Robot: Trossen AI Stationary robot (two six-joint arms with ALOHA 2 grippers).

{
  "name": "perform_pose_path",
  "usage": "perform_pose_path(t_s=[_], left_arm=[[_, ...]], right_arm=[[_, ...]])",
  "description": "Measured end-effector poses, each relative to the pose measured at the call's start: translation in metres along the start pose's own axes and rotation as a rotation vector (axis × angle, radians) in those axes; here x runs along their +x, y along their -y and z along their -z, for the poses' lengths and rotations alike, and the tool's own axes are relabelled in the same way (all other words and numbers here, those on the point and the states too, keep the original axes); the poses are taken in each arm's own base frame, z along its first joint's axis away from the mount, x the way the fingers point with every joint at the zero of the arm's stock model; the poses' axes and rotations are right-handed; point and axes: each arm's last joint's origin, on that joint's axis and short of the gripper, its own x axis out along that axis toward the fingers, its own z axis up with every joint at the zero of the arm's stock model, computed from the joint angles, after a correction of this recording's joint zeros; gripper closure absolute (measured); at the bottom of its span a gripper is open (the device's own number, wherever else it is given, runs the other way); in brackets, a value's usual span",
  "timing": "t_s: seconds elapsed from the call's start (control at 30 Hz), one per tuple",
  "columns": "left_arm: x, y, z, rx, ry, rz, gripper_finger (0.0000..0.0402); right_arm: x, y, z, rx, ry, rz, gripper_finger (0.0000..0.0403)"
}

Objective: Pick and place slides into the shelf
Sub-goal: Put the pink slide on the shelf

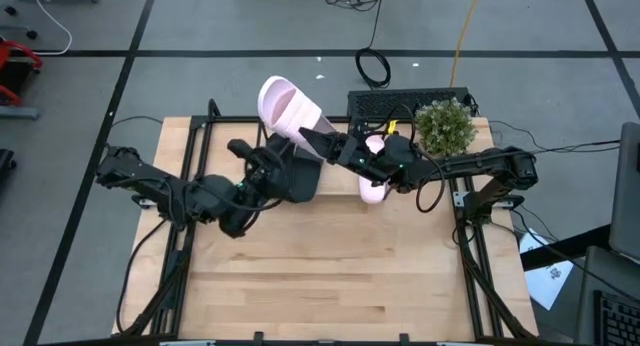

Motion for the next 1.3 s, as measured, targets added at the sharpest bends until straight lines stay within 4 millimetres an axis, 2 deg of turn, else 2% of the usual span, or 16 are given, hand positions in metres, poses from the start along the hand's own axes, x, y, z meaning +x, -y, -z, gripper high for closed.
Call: perform_pose_path(t_s=[0.13,0.3,0.43,0.57,1.0,1.3], left_arm=[[-0.016,-0.005,-0.007,-0.057,0.020,0.003,0.0293],[-0.032,-0.023,-0.014,-0.122,0.051,-0.002,0.0252],[-0.037,-0.043,-0.018,-0.197,0.068,0.001,0.0217],[-0.037,-0.046,-0.020,-0.204,0.061,0.002,0.0195],[-0.033,-0.042,-0.018,-0.175,0.011,-0.007,0.0190],[-0.041,-0.043,-0.019,-0.264,-0.010,0.006,0.0190]], right_arm=[[0.000,-0.001,0.000,0.002,-0.015,-0.017,0.0402],[-0.001,0.000,0.004,0.000,-0.058,-0.018,0.0402],[-0.001,0.000,0.006,0.000,-0.078,-0.029,0.0402],[-0.001,-0.001,0.006,-0.003,-0.063,-0.029,0.0402],[-0.001,0.000,0.003,-0.060,-0.051,-0.031,0.0402],[0.000,0.000,0.003,-0.061,-0.099,-0.057,0.0402]])
